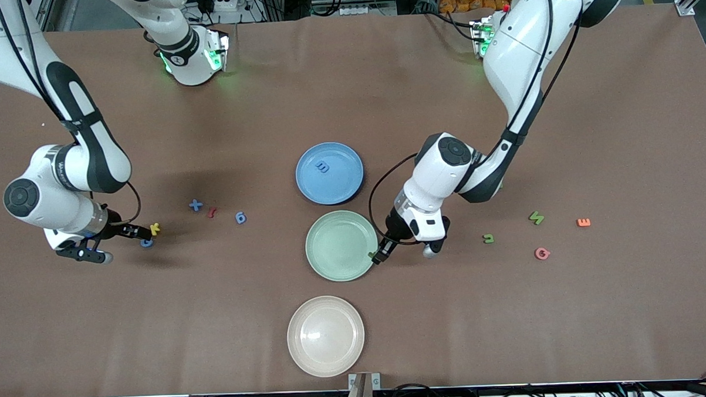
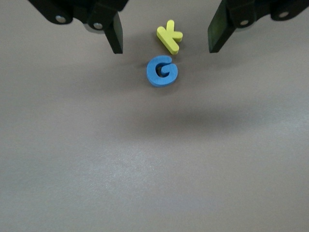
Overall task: Sort letters by color into matching plates
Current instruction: 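Drop the green q with the left gripper while the right gripper grasps G, then carry the G to the blue plate while the left gripper reaches green B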
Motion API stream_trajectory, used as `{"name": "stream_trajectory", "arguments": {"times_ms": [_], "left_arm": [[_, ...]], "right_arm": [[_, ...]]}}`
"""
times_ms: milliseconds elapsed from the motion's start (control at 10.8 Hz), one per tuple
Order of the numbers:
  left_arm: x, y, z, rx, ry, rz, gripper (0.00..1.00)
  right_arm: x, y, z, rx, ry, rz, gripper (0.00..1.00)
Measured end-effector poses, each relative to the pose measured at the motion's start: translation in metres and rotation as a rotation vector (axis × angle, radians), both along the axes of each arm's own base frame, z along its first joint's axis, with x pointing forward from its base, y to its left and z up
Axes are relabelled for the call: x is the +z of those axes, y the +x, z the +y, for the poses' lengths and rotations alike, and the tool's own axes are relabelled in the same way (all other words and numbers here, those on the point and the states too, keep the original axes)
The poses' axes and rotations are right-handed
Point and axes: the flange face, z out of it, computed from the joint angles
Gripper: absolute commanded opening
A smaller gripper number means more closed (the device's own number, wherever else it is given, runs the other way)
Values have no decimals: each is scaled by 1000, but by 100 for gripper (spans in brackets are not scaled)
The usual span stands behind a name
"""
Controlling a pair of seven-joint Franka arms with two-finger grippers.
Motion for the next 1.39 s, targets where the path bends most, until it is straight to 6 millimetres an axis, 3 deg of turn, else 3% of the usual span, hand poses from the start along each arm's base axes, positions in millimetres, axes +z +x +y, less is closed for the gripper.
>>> {"name": "stream_trajectory", "arguments": {"times_ms": [371,649,1206,1391], "left_arm": [[-2,-25,-35,-86,18,-45,18],[-19,-32,-40,-111,51,-61,18],[-33,-50,-61,-157,65,-106,23],[-34,-49,-59,-154,66,-115,26]], "right_arm": [[-23,0,1,3,7,-9,71],[-27,1,1,18,-3,-19,68],[-38,0,-2,23,-11,-28,61],[-40,-1,-2,27,-13,-25,57]]}}
